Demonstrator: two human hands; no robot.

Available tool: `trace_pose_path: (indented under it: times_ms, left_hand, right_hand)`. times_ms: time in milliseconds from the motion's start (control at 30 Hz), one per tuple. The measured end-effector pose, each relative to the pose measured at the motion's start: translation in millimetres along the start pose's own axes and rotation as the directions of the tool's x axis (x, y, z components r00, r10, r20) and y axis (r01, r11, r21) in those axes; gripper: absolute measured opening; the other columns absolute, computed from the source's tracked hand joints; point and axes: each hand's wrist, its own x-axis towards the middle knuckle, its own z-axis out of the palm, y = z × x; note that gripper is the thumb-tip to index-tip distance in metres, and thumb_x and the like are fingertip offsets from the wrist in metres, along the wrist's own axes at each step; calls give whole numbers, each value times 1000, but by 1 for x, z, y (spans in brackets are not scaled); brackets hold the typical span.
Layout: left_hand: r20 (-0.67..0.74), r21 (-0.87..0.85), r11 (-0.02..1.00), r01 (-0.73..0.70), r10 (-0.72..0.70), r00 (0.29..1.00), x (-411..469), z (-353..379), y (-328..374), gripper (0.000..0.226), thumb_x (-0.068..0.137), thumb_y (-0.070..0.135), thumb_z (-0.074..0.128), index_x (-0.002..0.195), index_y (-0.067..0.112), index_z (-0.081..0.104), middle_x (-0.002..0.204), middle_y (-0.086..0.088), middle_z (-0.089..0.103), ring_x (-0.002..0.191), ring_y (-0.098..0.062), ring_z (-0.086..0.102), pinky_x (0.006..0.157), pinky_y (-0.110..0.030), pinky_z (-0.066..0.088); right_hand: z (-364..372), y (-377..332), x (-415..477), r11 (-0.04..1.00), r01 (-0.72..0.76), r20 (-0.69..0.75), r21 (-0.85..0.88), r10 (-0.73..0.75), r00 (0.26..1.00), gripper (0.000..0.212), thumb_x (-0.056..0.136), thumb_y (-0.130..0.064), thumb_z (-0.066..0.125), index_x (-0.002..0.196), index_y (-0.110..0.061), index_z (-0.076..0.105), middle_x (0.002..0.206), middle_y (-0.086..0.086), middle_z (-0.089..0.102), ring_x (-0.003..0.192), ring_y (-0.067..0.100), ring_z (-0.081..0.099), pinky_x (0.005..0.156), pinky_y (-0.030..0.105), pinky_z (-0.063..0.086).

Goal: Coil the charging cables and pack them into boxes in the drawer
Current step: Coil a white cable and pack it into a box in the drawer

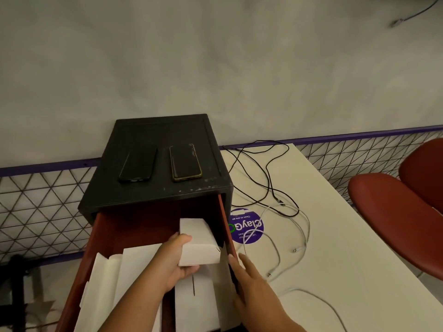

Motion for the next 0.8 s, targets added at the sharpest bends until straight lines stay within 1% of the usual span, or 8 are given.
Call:
trace_pose_path:
  times_ms: [67,200,300,367,433,567,700,800]
  left_hand:
    - [-31,99,995,-2,5,1000,13,5,6,40,92,23,56,130,18,47,112,-14,51,87,-27,56,43,-26,49]
    - [41,239,970,-41,32,999,35,13,17,46,85,18,67,128,19,51,109,-3,59,92,-20,60,60,-29,52]
    - [174,317,943,-96,42,984,53,16,20,76,67,6,80,133,18,43,114,-8,63,98,-22,63,65,-28,55]
    - [163,469,869,-157,90,983,65,18,20,92,46,18,89,128,20,45,113,-7,65,101,-23,63,80,-33,55]
    - [90,647,741,-181,162,983,79,21,20,79,54,22,89,123,19,51,115,-6,64,104,-23,60,89,-35,51]
    - [-34,806,576,-139,280,959,97,21,19,30,81,14,70,110,9,61,104,-10,63,89,-24,59,66,-28,44]
    - [-62,839,516,-174,408,911,100,18,18,16,82,25,68,91,12,70,81,-5,64,70,-20,57,53,-26,40]
    - [-104,830,529,-178,460,882,98,18,20,18,85,27,65,98,17,72,90,-7,68,79,-24,60,63,-28,44]
  right_hand:
    - [4,4,1,998,0,34,69,-2,999,67,98,-23,41,146,-39,-3,155,-14,13,137,8,30,110,22,28]
    - [4,5,1,993,-40,63,113,33,997,70,97,-26,43,143,-46,-5,153,-18,20,135,6,33,110,21,29]
    - [-2,5,0,988,-58,107,142,43,993,74,91,-26,46,142,-48,-3,151,-21,20,132,4,35,108,17,30]
    - [-6,5,0,984,-74,143,163,51,988,74,90,-29,48,142,-49,-2,151,-22,20,133,3,34,109,18,30]
    - [-8,6,1,976,-86,182,198,49,982,76,89,-40,52,141,-51,-2,151,-24,16,135,4,29,112,21,26]
    - [-6,15,-1,947,-93,238,308,18,971,90,64,-79,49,135,-61,-4,144,-35,5,137,1,19,114,24,18]
    - [5,29,-4,949,-94,323,302,-9,946,84,88,-42,55,101,-85,-16,128,-48,-11,131,-16,-1,115,15,10]
    - [5,32,-1,887,-216,348,408,68,935,71,92,-36,50,114,-72,-7,135,-40,-1,132,-15,5,111,9,14]
